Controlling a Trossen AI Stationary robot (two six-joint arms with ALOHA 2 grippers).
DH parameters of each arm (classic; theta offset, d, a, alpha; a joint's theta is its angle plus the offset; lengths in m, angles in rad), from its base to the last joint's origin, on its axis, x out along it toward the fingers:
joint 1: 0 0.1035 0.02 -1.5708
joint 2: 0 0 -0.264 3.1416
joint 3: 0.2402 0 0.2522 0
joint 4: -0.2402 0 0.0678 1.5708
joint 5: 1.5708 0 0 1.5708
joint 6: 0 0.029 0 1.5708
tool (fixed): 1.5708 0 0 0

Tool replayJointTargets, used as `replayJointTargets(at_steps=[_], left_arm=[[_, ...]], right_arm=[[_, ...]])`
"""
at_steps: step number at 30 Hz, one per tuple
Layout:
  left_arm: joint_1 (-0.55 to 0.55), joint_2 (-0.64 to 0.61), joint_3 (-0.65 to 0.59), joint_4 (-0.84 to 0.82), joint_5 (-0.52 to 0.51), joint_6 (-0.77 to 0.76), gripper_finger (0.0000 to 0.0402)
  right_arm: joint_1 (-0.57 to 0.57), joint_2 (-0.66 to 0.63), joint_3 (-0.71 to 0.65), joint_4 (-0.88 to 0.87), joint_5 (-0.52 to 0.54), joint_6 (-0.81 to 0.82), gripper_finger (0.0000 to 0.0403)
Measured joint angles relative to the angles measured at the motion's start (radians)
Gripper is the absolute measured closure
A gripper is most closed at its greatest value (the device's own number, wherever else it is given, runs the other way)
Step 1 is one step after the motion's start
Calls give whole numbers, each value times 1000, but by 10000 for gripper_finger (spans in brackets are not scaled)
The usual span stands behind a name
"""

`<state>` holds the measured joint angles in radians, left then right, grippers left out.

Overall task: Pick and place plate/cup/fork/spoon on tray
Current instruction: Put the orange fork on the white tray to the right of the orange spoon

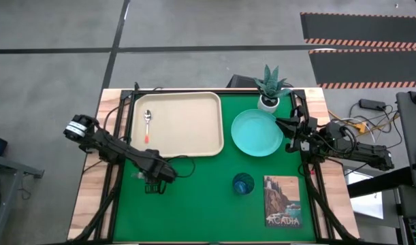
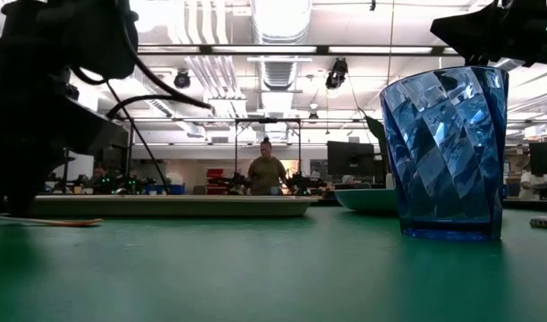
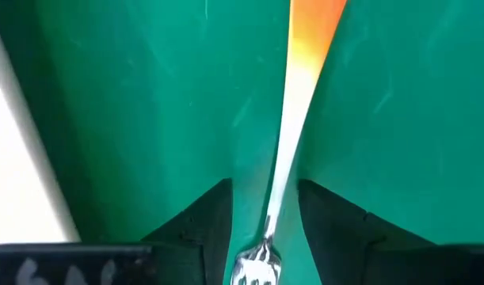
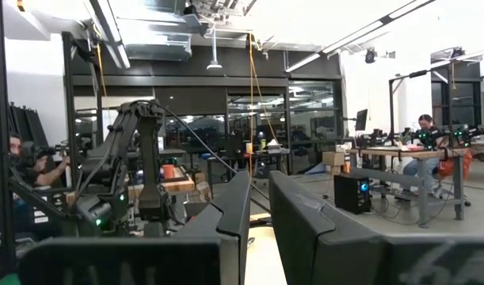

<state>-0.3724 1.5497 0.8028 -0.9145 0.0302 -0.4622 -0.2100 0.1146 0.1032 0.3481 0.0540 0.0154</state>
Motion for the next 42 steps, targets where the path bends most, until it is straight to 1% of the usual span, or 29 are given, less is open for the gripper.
replayJointTargets(at_steps=[4, 7, 10, 24, 34, 38, 42], left_arm=[[-3, -3, -19, 19, 1, 7, 269], [-3, -2, -15, 19, 1, 54, 270], [-3, -2, -13, 18, 1, 82, 280], [-4, -1, -17, 15, 7, 77, 393], [-3, 2, 4, 10, 15, 81, 399], [-3, 2, 49, 13, 19, 79, 400], [-3, 2, 131, 4, 21, 89, 400]], right_arm=[[0, 0, 0, 0, 0, 0, 360], [0, 0, 0, 0, 0, 0, 360], [0, 0, 0, 0, 0, 0, 360], [0, 0, 0, 0, 0, 0, 360], [0, 0, 0, 0, 0, 0, 360], [0, 0, 0, 0, 0, 0, 360], [0, 0, 0, 0, 0, 3, 360]])
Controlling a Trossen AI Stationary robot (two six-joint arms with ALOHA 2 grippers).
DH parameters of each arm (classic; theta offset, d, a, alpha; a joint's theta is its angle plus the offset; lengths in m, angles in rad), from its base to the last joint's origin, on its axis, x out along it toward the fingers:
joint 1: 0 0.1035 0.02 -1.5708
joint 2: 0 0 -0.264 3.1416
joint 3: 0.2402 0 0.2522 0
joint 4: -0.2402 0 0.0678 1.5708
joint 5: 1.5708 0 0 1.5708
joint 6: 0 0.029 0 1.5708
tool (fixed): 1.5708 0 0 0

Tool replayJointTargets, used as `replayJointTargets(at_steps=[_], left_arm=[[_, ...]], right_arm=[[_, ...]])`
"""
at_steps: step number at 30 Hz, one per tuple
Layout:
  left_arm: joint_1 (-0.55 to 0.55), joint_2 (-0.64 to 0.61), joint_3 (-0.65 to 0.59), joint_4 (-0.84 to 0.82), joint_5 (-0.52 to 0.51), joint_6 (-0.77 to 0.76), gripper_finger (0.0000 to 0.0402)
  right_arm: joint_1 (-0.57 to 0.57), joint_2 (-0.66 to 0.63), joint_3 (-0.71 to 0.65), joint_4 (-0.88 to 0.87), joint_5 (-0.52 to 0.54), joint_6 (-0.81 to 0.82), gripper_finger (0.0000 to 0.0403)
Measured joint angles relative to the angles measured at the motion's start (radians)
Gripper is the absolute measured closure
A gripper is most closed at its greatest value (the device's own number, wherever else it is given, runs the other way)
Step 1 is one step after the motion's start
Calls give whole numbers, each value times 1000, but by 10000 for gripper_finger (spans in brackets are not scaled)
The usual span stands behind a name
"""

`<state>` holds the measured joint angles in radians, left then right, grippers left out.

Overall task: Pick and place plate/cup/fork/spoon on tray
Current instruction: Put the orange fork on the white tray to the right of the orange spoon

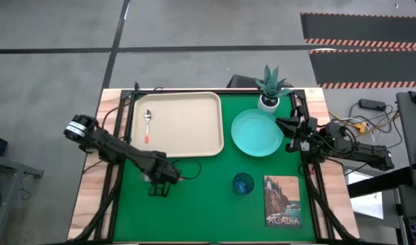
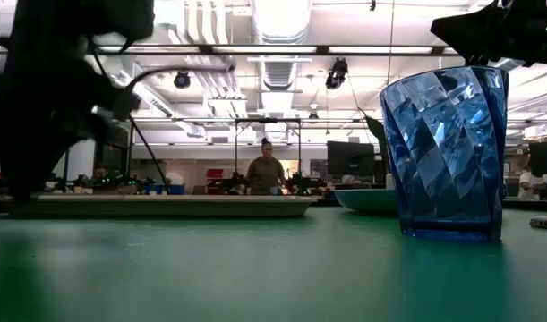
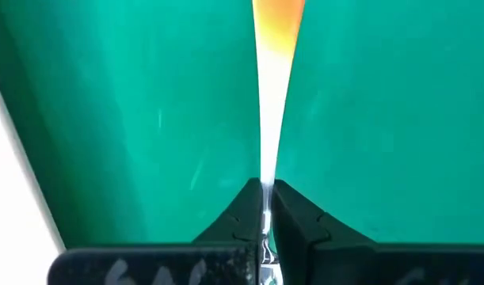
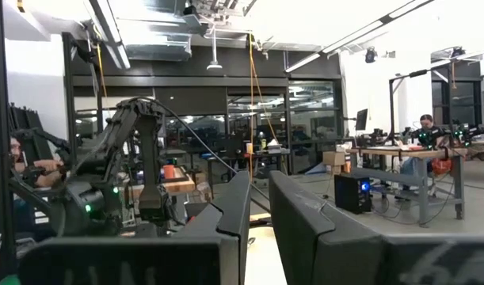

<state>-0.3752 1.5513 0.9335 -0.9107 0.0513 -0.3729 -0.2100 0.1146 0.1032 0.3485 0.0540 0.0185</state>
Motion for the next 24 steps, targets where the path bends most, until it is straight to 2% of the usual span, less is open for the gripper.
replayJointTargets(at_steps=[6, 12, 14, 17, 19, 22, 24], left_arm=[[0, 0, 172, -60, -2, 27, 401], [0, 0, 328, -109, -65, 174, 401], [0, 2, 372, -125, -89, 322, 401], [0, 17, 424, -161, -150, 630, 401], [1, 30, 448, -180, -254, 795, 401], [9, 46, 455, -224, -496, 1019, 401], [14, 53, 447, -248, -609, 1220, 401]], right_arm=[[0, 0, 0, 0, 0, 0, 360], [0, 0, 0, 1, 0, -2, 360], [0, 0, 0, 3, 0, -3, 360], [0, 0, 0, 6, 0, -2, 360], [0, 0, 0, 6, 0, -3, 360], [0, 0, 0, 8, 0, -10, 360], [0, 0, 0, 8, 0, -25, 360]])
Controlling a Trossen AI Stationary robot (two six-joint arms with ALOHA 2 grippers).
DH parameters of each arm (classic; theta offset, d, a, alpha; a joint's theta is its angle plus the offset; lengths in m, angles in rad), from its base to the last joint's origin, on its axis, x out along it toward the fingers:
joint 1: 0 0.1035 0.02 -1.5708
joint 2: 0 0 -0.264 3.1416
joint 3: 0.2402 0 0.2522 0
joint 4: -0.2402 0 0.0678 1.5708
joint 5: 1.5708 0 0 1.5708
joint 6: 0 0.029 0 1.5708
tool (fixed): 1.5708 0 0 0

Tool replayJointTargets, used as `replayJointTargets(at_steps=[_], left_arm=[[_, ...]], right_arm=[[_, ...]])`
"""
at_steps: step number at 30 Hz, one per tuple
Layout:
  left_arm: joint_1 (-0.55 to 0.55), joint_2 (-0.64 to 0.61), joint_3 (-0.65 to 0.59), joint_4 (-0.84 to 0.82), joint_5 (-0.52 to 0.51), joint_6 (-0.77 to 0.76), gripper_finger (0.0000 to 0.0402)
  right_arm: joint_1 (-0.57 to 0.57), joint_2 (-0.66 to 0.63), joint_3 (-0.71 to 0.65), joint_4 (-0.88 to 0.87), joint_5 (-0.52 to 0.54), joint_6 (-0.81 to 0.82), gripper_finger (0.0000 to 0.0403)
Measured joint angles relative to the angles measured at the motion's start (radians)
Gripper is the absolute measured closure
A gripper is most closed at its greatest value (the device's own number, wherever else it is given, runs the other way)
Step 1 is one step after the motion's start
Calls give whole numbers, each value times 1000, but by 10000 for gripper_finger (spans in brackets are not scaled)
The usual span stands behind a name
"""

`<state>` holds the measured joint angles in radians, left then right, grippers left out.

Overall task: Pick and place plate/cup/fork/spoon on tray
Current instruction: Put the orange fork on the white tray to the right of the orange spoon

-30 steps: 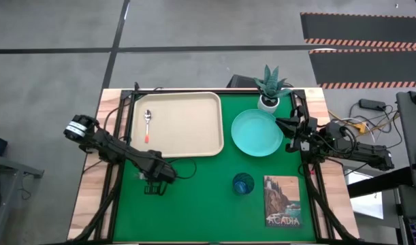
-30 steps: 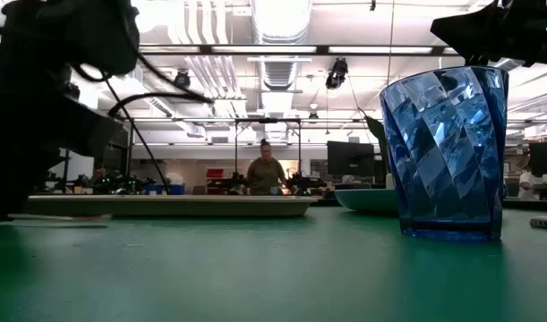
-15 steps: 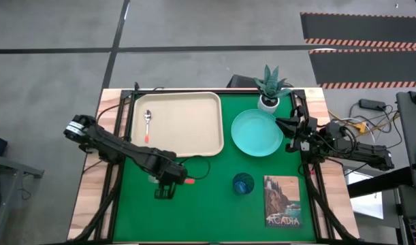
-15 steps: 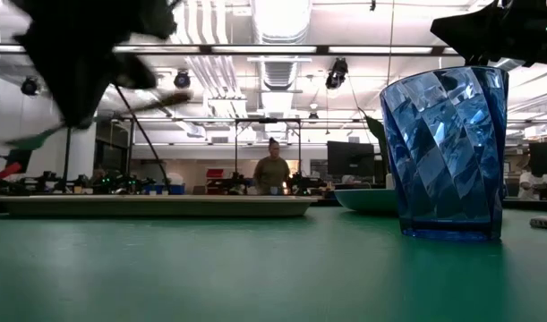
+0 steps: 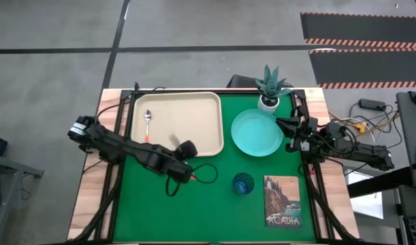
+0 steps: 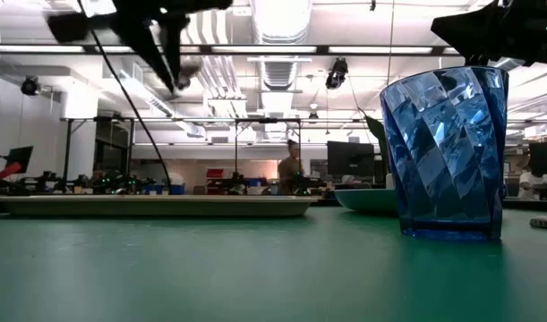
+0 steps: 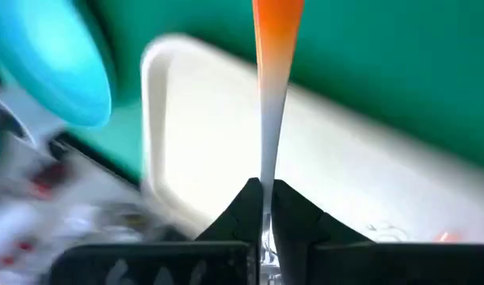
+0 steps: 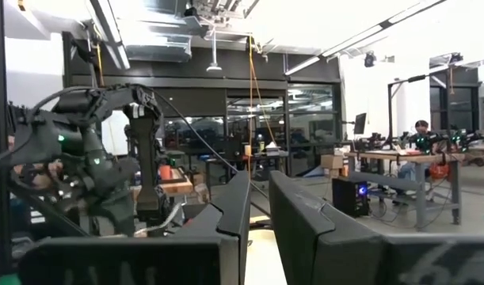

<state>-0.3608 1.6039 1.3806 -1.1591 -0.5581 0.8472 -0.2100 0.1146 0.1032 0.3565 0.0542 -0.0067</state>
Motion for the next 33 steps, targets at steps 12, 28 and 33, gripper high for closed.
replayJointTargets(at_steps=[12, 28, 33], left_arm=[[224, -64, -52, -197, 147, 370, 401], [587, -325, -432, 169, 226, 958, 402], [660, -343, -513, 237, 245, 1033, 402]], right_arm=[[0, 0, 0, 29, 1, -15, 360], [0, 0, 0, 66, -1, -119, 360], [0, 0, 0, 77, -27, -129, 360]])
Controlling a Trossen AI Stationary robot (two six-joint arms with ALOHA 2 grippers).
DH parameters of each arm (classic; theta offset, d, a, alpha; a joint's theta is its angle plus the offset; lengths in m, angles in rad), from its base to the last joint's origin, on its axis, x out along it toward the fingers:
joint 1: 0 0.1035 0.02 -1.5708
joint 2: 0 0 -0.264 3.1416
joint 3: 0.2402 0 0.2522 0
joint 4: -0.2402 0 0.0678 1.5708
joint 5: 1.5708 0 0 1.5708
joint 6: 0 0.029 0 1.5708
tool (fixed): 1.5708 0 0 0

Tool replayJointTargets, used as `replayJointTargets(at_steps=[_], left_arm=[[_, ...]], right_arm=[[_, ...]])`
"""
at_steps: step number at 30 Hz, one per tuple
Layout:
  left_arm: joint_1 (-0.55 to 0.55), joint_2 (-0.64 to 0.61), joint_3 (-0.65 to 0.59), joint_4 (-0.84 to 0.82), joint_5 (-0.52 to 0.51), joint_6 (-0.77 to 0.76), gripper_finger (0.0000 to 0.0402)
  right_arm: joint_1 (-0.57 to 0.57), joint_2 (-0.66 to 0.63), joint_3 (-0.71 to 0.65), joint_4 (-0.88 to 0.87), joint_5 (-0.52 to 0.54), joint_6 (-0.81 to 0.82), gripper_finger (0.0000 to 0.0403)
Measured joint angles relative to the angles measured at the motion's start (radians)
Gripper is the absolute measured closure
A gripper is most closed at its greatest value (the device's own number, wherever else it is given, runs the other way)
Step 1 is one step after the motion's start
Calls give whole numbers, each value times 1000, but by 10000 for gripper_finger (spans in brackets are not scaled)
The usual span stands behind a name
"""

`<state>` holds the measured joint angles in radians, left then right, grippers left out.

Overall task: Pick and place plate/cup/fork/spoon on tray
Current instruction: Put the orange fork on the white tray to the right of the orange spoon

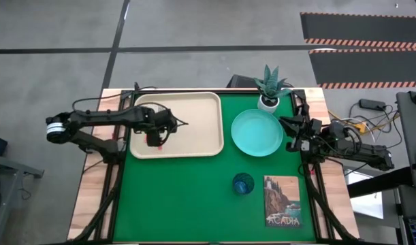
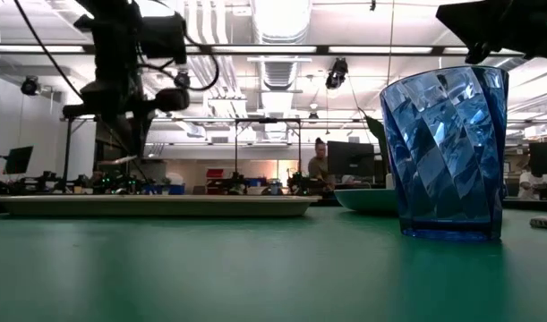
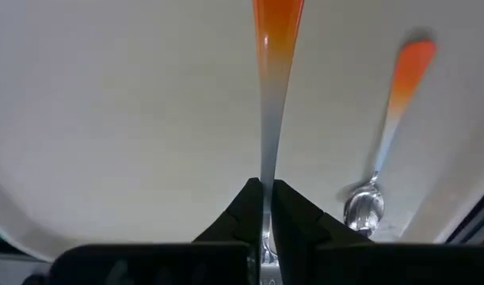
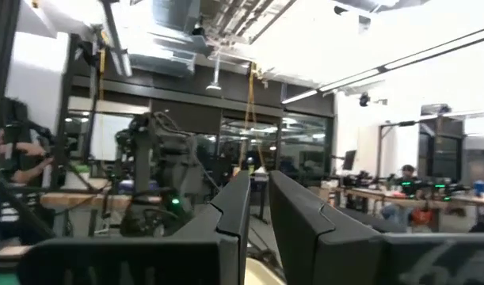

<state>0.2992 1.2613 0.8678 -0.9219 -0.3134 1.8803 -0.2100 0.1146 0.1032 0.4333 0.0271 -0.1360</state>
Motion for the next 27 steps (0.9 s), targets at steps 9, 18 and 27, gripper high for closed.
replayJointTargets(at_steps=[9, 18, 27], left_arm=[[84, 10, -45, 27, 61, 13, 401], [213, 10, -83, 70, 85, 127, 402], [271, 10, -87, 113, 151, 150, 402]], right_arm=[[0, 0, 0, 3, -28, 31, 360], [0, 0, 0, 14, -28, 32, 360], [0, 0, 0, 22, -27, 30, 360]])
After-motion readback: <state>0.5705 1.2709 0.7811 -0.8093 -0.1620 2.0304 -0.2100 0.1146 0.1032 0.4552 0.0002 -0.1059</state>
